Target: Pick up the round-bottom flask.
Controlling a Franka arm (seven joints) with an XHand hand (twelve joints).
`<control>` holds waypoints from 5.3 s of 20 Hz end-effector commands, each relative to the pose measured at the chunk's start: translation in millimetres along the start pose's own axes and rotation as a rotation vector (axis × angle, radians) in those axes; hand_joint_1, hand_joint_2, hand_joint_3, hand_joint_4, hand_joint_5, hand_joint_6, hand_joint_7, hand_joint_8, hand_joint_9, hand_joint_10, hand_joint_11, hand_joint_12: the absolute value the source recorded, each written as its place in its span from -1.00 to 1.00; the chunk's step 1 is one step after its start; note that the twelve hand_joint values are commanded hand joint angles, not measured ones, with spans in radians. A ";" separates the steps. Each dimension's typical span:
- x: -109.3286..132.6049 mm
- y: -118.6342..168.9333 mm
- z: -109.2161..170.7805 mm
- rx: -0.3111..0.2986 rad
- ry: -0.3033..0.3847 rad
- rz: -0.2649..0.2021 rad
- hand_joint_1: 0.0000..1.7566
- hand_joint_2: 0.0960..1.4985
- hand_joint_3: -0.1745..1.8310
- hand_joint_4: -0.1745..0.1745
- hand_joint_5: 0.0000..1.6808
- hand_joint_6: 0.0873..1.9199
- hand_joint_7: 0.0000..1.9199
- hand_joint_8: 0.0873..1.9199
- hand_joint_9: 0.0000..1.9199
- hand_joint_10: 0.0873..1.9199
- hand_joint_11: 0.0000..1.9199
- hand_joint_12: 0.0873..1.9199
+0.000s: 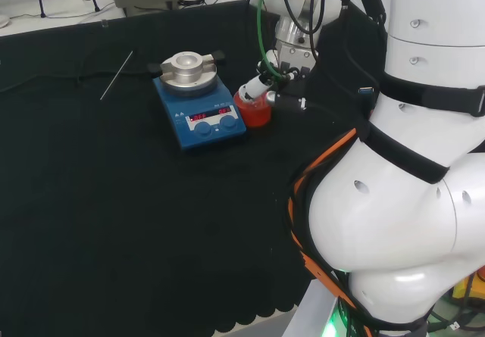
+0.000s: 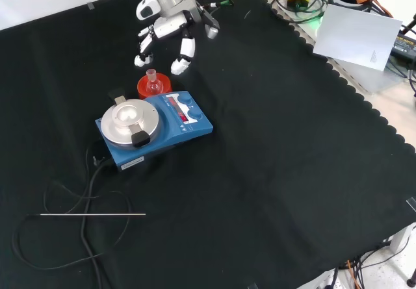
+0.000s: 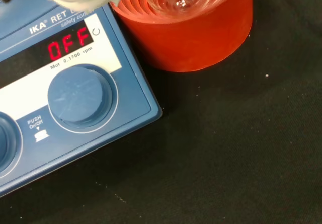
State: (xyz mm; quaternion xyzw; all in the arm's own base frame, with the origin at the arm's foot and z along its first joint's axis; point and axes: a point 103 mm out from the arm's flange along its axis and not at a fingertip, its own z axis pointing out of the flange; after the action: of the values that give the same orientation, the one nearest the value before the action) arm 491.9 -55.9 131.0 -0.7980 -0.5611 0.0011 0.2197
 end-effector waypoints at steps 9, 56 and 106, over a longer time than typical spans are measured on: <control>6.5 13.9 12.2 -0.031 0.033 0.011 -0.02 -0.32 -0.16 -0.26 -0.28 -1.00 -0.62 -0.42 -0.44 -0.41 -0.94 0.41; 9.2 43.9 10.3 -0.051 0.111 0.111 0.11 -0.19 -0.12 -0.21 -0.24 -0.39 -0.55 -0.43 -0.36 -0.44 -0.85 0.38; -12.2 57.7 -11.7 -0.109 -0.123 0.169 0.11 -0.32 -0.07 -0.22 -0.32 -0.17 -0.70 -0.38 -0.49 -0.37 -0.92 0.39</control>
State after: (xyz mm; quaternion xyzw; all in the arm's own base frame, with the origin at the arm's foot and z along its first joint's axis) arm 539.3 -71.7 125.4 -0.8461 -0.5126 0.0160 0.1455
